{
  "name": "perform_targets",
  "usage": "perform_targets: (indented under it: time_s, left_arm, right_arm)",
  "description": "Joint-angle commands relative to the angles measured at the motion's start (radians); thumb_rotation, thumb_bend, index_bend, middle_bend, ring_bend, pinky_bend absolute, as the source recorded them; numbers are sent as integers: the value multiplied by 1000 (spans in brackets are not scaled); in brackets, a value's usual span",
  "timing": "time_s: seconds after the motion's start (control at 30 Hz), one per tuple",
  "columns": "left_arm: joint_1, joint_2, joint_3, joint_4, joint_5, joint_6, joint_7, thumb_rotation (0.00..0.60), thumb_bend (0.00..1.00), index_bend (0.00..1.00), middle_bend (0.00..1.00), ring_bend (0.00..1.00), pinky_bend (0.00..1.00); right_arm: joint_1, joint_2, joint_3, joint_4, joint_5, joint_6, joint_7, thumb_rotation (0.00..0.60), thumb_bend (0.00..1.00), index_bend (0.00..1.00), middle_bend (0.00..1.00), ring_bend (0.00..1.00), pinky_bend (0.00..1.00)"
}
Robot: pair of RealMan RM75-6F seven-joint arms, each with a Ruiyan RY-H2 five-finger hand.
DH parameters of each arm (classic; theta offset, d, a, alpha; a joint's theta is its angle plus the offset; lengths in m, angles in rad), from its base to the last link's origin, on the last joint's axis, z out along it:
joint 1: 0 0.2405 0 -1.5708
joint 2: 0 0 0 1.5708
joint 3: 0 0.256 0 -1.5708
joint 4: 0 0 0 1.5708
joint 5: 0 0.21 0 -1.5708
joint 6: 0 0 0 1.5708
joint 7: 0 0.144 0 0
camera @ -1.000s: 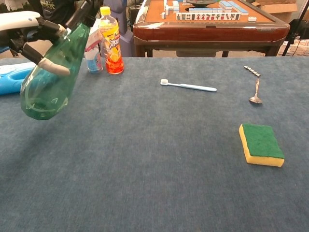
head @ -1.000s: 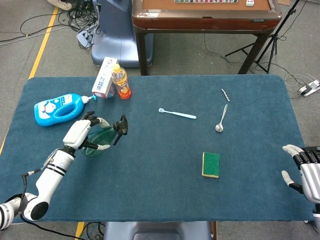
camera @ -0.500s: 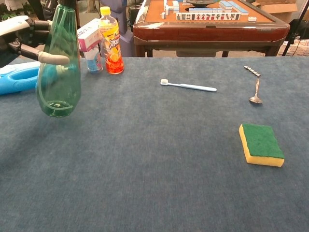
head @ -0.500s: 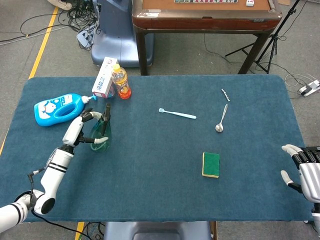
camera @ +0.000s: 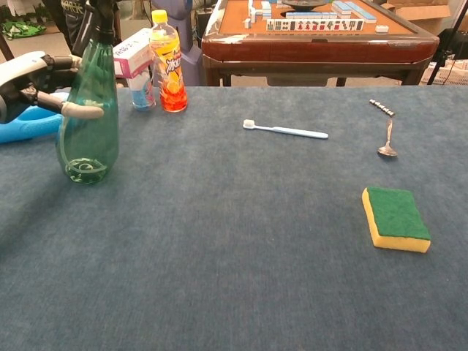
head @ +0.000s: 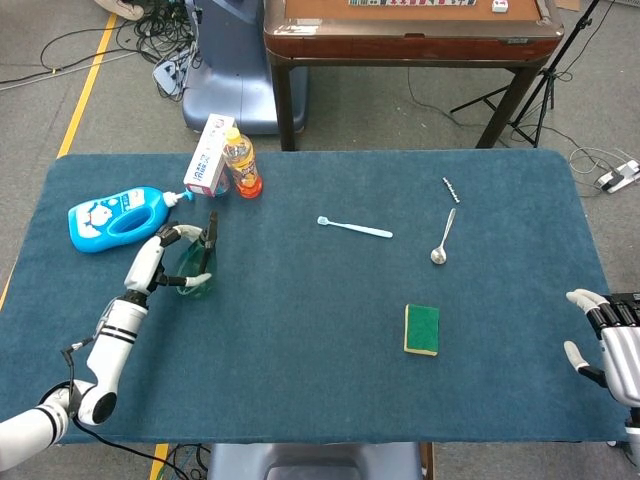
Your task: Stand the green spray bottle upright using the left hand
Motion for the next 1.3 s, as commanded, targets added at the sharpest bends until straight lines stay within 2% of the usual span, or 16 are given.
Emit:
perform_targets:
  time_s: [0.03, 0.13, 0.37, 0.4, 0.6, 0.8, 1.13, 1.3]
  left_arm:
    - [8, 9, -4, -7, -17, -15, 18, 600, 57, 301, 385, 157, 38]
    - [17, 23, -4, -18, -26, -26, 33, 586, 58, 287, 358, 140, 29]
    - [40, 57, 1, -46, -19, -23, 47, 385, 58, 228, 268, 95, 21]
    - [42, 59, 2, -48, -17, -23, 49, 371, 57, 219, 260, 91, 20]
    - [58, 72, 5, -61, -7, -15, 50, 340, 58, 192, 228, 70, 11]
    - [71, 89, 12, -82, 9, -7, 50, 329, 58, 97, 150, 10, 0]
    - [94, 149, 17, -146, 27, 12, 75, 277, 58, 58, 97, 0, 0]
    - [114, 201, 29, -193, 19, 6, 120, 274, 58, 58, 91, 0, 0]
  right_arm:
    - [1, -1, 0, 0, -1, -1, 1, 600, 299, 234, 241, 193, 234]
    - [1, 0, 0, 0, -3, 0, 2, 600, 299, 234, 241, 193, 234]
    - [3, 0, 1, -2, -4, -1, 0, 600, 300, 234, 241, 193, 234]
    - [3, -1, 1, -2, -4, -1, 0, 600, 300, 234, 241, 193, 234]
    - [5, -2, 3, 0, -5, -2, 2, 600, 300, 235, 241, 193, 234]
    - [7, -4, 2, 5, -6, -5, 7, 600, 299, 234, 241, 193, 234]
    - [9, -5, 3, 12, -8, -6, 16, 600, 299, 234, 241, 193, 234]
    - [12, -6, 5, 15, -5, -10, 20, 600, 300, 234, 241, 193, 234]
